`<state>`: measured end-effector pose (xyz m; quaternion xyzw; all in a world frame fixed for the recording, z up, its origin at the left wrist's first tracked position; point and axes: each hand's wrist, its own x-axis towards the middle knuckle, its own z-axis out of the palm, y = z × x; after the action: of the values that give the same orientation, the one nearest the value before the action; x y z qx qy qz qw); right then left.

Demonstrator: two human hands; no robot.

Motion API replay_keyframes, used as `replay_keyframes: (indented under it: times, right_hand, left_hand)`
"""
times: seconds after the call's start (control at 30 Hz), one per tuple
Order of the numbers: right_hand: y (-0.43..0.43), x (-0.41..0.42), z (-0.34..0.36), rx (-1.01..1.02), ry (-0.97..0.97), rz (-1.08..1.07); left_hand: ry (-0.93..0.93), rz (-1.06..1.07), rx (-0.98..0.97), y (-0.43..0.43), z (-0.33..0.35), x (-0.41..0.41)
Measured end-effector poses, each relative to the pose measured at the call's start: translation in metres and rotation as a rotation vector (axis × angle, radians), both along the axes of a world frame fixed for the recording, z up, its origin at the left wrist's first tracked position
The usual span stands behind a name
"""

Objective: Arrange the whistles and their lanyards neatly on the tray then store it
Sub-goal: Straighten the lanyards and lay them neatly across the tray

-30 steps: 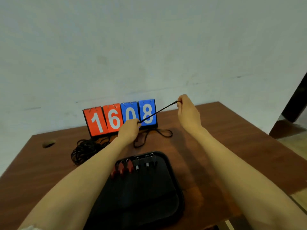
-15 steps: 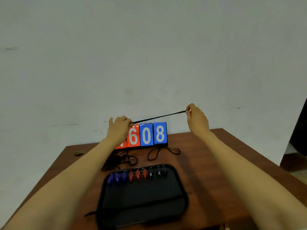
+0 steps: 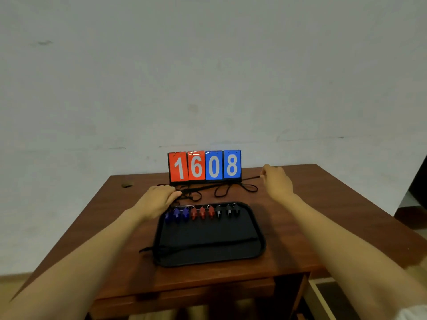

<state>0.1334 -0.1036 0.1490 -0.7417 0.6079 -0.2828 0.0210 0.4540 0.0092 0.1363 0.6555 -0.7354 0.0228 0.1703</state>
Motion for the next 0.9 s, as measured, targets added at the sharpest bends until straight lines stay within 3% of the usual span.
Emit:
replay_keyframes:
  times: [0.27,0.5,0.77,0.9]
  right_hand:
    - [0.024,0.004,-0.057,0.197,0.103,0.042]
    - [0.028,0.002,-0.101,0.364,0.13,0.089]
    - [0.028,-0.01,-0.122,0.427,0.124,0.063]
    - [0.028,-0.015,-0.13,0.448,0.118,0.081]
  left_hand:
    - [0.017,0.174,0.2,0.025,-0.06,0.021]
    - [0.188,0.296,0.315,0.03,-0.102,0.022]
    - [0.263,0.436,0.212,0.031,-0.128,0.018]
    - [0.18,0.414,0.168,0.032,-0.138,0.018]
